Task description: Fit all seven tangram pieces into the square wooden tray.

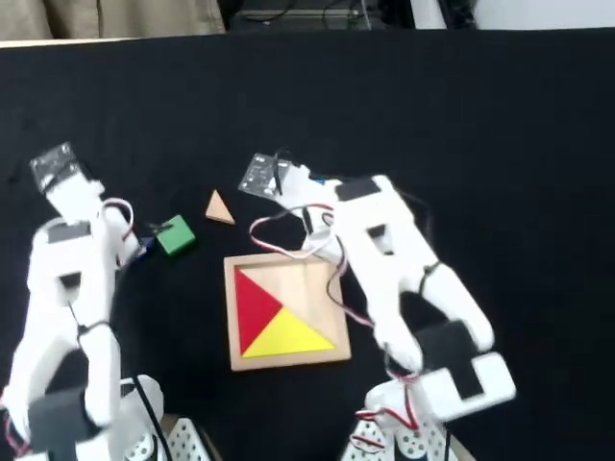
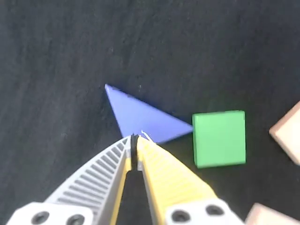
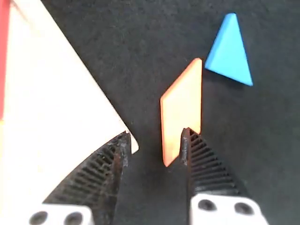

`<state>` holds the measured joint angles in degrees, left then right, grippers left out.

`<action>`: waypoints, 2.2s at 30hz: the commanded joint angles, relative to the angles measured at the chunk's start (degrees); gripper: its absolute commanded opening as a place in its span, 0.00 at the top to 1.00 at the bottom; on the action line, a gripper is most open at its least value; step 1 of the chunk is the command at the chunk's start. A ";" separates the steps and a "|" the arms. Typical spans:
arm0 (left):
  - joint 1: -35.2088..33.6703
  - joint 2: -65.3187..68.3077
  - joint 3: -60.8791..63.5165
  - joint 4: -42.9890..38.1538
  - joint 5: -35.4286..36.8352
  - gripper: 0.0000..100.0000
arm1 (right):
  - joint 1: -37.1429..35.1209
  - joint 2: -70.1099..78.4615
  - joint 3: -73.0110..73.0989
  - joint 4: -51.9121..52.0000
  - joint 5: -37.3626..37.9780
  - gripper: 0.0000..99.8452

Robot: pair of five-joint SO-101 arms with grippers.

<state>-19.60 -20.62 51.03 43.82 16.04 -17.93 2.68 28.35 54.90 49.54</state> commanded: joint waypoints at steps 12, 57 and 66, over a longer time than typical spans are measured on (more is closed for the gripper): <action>5.76 -13.80 15.25 -16.79 0.18 0.97 | 2.46 11.47 -9.89 -4.04 0.97 0.82; 5.76 -13.80 15.34 -16.79 0.09 0.97 | 3.34 13.05 -21.67 9.93 -3.96 0.95; 5.76 -13.80 15.34 -16.53 0.09 0.97 | 17.58 13.14 -30.90 28.22 -25.76 0.95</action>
<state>-14.51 -33.10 66.68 27.82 16.04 -4.75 16.40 -0.66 81.98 30.37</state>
